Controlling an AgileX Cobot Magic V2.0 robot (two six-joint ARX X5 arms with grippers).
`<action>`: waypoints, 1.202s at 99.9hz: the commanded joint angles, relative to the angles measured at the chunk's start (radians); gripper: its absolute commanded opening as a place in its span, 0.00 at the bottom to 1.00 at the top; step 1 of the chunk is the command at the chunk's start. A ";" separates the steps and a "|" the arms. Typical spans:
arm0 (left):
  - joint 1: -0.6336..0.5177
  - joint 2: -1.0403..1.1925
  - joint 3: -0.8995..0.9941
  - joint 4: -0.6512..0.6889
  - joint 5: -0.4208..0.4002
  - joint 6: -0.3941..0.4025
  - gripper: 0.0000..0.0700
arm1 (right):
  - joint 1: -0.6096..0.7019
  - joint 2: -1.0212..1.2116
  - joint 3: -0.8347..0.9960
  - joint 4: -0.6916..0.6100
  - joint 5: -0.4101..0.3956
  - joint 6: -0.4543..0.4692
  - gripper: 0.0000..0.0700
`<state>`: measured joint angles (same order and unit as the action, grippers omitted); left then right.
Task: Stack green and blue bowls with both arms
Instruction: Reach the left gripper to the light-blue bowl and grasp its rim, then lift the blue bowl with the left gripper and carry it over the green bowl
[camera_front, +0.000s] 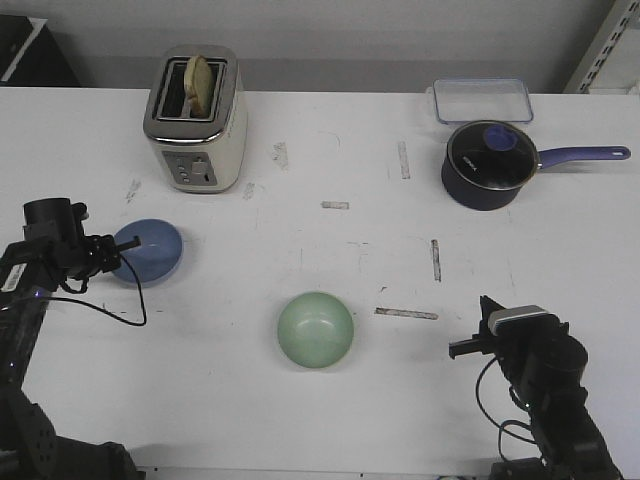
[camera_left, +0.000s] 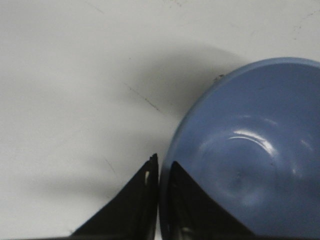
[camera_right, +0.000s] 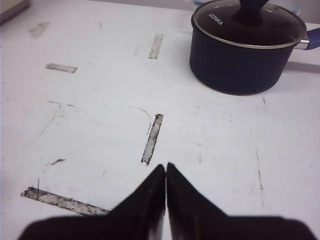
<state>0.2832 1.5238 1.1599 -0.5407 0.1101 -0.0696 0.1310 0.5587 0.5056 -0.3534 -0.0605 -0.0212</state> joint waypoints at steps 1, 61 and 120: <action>-0.003 -0.002 0.069 -0.008 0.013 -0.003 0.00 | 0.002 0.006 0.010 0.009 -0.003 0.005 0.00; -0.427 -0.198 0.348 -0.333 0.150 -0.026 0.00 | 0.002 0.006 0.010 0.009 -0.003 0.005 0.00; -0.877 -0.057 0.154 -0.169 0.149 -0.003 0.00 | 0.002 0.006 0.010 0.009 -0.003 0.005 0.00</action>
<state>-0.5797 1.4433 1.2961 -0.7387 0.2573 -0.0696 0.1310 0.5587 0.5056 -0.3538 -0.0605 -0.0212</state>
